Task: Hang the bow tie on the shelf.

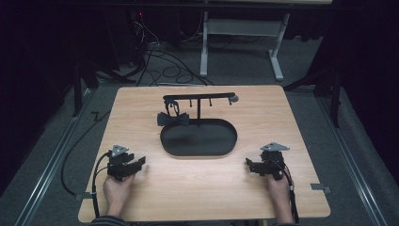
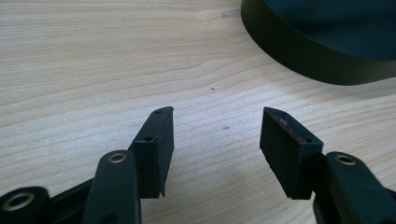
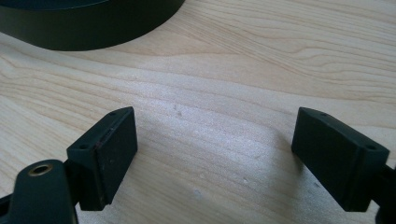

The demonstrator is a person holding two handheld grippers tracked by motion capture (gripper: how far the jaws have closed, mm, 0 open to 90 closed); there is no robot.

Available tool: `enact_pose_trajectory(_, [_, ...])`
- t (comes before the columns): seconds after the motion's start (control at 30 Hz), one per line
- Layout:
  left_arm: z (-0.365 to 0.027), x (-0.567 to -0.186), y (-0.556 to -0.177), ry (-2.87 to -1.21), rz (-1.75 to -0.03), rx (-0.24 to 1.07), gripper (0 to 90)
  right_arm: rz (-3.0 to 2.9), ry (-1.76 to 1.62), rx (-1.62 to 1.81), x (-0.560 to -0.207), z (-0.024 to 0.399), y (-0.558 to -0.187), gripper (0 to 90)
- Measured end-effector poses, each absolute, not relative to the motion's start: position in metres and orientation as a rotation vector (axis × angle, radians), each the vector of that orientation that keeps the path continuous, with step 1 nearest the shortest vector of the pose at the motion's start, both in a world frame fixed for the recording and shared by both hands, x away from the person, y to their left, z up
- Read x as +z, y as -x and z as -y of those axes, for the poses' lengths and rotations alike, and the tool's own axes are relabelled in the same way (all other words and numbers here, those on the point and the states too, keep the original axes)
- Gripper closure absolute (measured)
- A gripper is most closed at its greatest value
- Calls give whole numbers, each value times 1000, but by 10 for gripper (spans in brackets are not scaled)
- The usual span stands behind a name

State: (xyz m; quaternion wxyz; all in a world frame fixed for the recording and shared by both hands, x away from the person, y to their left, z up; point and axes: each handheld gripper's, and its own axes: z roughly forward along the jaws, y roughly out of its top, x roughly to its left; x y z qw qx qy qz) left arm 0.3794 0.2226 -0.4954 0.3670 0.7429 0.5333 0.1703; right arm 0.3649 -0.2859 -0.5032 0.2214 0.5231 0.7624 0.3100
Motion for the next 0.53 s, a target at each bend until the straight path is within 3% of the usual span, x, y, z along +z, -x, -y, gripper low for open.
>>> enact_pose_trajectory(0.3, [-210, -505, -380, -1977, -1347, 568, 391, -2107, -1446, 857, -503, 286, -365, 154])
enact_pose_trajectory(0.53, [-209, -508, -378, -1953, -1337, 577, 364, -2108, -1445, 857, -503, 286, -365, 153])
